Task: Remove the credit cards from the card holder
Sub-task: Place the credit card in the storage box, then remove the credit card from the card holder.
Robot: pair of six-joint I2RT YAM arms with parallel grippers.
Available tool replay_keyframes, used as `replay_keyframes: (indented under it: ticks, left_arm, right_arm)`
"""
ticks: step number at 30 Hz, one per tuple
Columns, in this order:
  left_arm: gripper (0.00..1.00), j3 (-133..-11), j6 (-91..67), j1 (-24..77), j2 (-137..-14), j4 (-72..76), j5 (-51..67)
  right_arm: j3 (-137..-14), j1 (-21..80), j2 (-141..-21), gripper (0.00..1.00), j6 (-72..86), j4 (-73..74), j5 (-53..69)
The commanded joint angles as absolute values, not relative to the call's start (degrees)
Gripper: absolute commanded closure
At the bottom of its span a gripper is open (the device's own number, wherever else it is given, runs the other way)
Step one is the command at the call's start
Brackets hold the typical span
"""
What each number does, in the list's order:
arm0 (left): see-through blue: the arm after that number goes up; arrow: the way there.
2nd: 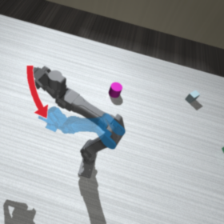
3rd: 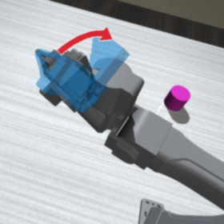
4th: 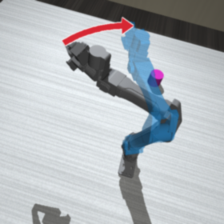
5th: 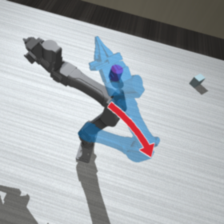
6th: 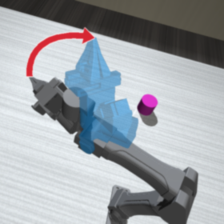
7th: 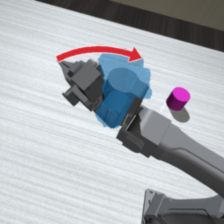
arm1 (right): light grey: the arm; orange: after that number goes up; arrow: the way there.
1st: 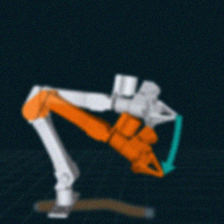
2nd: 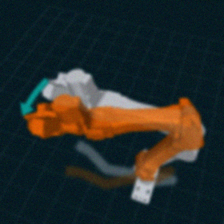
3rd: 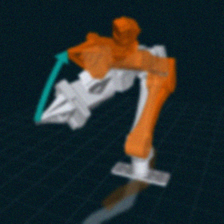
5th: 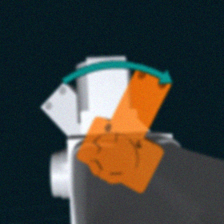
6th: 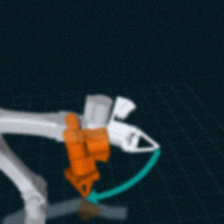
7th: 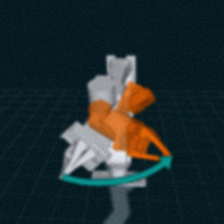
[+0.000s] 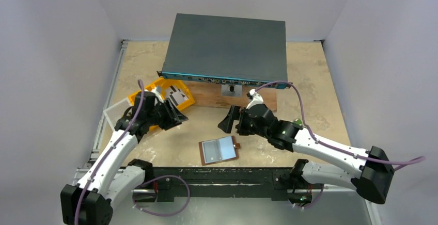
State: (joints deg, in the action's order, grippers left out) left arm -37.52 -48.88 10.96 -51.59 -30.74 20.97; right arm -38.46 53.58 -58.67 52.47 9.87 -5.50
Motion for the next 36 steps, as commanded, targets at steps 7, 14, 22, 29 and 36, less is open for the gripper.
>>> replay_keyframes:
  ticks: [7,14,22,29,36]
  left_arm:
    - [0.58,-34.4,-51.9,31.4,-51.3,-33.1,12.0]
    - [0.59,-33.0,-52.7,38.0,-54.5,-32.7,7.9]
    - [0.58,-34.7,-49.5,37.8,-54.6,-35.9,3.2]
    - [0.58,-34.3,-49.5,37.6,-54.7,-35.2,3.5]
    - [0.58,-33.9,-48.6,35.4,-52.9,-36.3,4.2]
  right_arm:
    - [-41.1,61.2,-66.1,0.01,53.1,8.5,-10.1]
    - [-41.3,64.3,-70.2,0.12,55.5,7.5,-11.4]
    - [-43.7,68.2,-74.5,0.19,56.5,9.8,-14.9]
    - [-48.7,71.6,-82.0,0.32,56.6,14.0,-18.1]
    - [-51.5,72.8,-87.1,0.49,56.7,15.7,-19.3]
